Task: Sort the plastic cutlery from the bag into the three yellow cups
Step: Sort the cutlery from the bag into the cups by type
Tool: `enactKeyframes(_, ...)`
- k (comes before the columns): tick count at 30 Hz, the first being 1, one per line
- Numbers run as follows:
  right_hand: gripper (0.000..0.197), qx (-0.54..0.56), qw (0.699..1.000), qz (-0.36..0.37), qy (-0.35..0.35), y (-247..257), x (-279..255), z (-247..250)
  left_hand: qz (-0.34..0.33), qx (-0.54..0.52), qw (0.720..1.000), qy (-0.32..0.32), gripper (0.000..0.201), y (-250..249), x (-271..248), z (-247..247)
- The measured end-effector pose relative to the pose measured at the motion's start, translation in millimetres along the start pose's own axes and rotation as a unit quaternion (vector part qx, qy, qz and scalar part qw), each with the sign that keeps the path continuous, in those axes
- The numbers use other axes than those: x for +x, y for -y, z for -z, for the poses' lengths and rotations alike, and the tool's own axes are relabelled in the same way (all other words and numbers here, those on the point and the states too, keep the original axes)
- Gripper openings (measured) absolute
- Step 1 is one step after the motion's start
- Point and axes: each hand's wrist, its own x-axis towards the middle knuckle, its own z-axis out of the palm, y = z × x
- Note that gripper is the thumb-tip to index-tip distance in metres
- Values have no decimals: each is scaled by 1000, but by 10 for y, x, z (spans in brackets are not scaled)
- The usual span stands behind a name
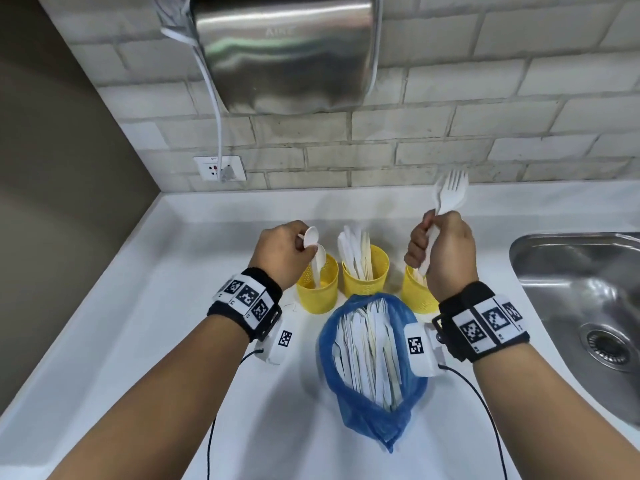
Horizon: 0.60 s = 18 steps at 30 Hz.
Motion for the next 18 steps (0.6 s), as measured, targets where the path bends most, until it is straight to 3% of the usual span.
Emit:
enactKeyframes(3, 23, -144, 985, 86, -42, -89, 36, 176, 22, 35, 999, 35, 16, 72, 6, -153)
enactKeyframes(5, 39, -251, 963, 93, -41, -161, 85, 314, 46, 33, 997, 55, 18, 110, 5, -229)
enactKeyframes(6, 44, -267, 959, 83, -38, -182, 118, 366, 55, 32, 996, 64, 19, 126, 4, -259)
enactKeyframes(11, 34, -310, 948, 65, -4, -211, 233, 505, 103, 26, 990, 89, 32, 146, -43, -360)
enactKeyframes(14, 32, -386, 917, 100, -7, -315, 297, 646, 51, 75, 996, 14, 48, 81, -152, -408)
enactKeyframes(16, 35, -455, 882, 121, -9, -408, 334, 730, -18, 100, 994, -33, 44, -10, -236, -426)
enactKeyframes(18, 37, -522, 844, 122, -19, -485, 346, 793, -98, 101, 990, -29, 31, -93, -271, -484)
